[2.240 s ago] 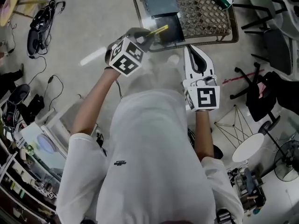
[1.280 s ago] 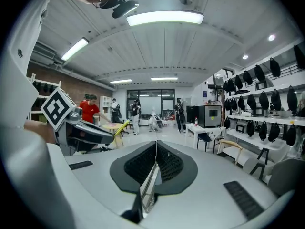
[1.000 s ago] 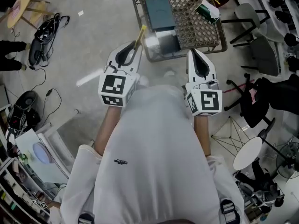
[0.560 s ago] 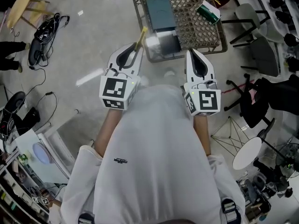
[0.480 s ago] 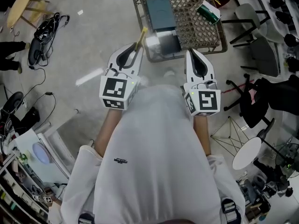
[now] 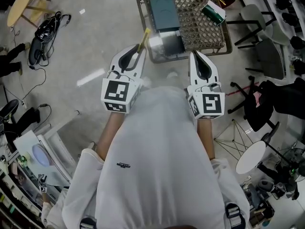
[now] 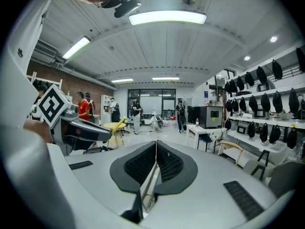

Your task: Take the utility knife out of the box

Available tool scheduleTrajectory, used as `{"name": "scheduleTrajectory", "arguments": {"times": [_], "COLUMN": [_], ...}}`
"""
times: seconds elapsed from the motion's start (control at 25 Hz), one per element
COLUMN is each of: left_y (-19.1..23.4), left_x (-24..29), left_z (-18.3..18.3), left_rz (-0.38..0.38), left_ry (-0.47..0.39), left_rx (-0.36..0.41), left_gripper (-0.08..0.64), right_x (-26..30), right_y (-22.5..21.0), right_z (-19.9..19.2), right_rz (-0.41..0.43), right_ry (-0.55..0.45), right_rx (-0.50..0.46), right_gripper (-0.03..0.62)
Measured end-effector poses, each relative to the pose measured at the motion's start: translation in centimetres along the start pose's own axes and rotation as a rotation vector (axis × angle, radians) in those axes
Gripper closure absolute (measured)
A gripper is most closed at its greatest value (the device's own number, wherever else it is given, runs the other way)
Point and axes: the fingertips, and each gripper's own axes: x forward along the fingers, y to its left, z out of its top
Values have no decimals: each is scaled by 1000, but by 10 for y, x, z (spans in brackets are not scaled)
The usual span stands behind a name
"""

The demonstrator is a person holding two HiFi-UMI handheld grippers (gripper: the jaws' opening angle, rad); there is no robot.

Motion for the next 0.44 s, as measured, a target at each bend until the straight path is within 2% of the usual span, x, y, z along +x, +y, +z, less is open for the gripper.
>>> {"name": "scheduleTrajectory", "arguments": {"times": [0.44], "left_y": [-9], "left_x": [6], "left_z": [-6], "left_rz": [-19], "left_ry": [17], "left_rx": [5], "left_gripper": [503], "right_x": [-6], "right_y": [-11], "right_z": [-2], "right_rz": [-23], "right_ry": [-11], "right_rx": [6], "right_gripper": [592]}}
